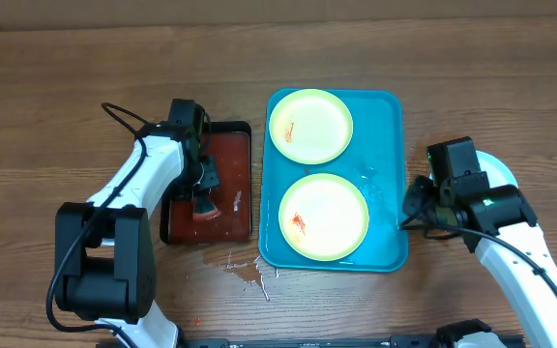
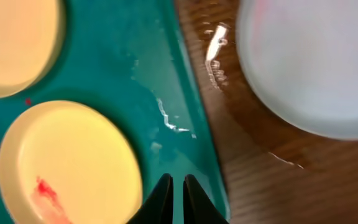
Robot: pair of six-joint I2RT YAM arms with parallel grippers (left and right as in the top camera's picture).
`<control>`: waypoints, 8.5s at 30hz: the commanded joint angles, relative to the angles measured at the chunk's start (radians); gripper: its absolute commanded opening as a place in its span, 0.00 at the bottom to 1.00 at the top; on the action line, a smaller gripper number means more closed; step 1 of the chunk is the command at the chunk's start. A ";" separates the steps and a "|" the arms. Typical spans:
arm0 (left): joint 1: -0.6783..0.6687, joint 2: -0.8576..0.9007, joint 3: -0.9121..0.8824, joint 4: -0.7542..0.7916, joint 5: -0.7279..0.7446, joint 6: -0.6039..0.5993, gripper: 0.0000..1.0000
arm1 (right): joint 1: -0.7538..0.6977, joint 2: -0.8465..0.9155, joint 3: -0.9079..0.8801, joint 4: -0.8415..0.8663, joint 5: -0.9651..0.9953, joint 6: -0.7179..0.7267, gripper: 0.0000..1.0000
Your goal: Clean dirty plates on tray and stack at the side
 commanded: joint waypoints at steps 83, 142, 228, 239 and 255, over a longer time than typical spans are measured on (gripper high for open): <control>-0.477 0.336 0.367 -0.002 0.549 0.043 0.04 | 0.119 0.535 -0.037 0.339 -0.100 -0.010 0.04; -0.473 0.423 0.497 -0.252 0.311 0.050 0.04 | 0.119 0.535 -0.037 0.324 -0.104 -0.010 0.04; 0.338 -0.352 0.646 -0.546 0.214 -0.007 1.00 | 0.819 0.666 0.657 0.276 0.958 -0.221 0.04; 0.338 -0.352 0.646 -0.546 0.214 -0.007 1.00 | 0.967 0.662 0.659 0.265 1.290 -0.224 0.04; 0.338 -0.352 0.646 -0.546 0.214 -0.007 0.99 | 1.014 0.652 0.659 0.269 1.310 -0.224 0.04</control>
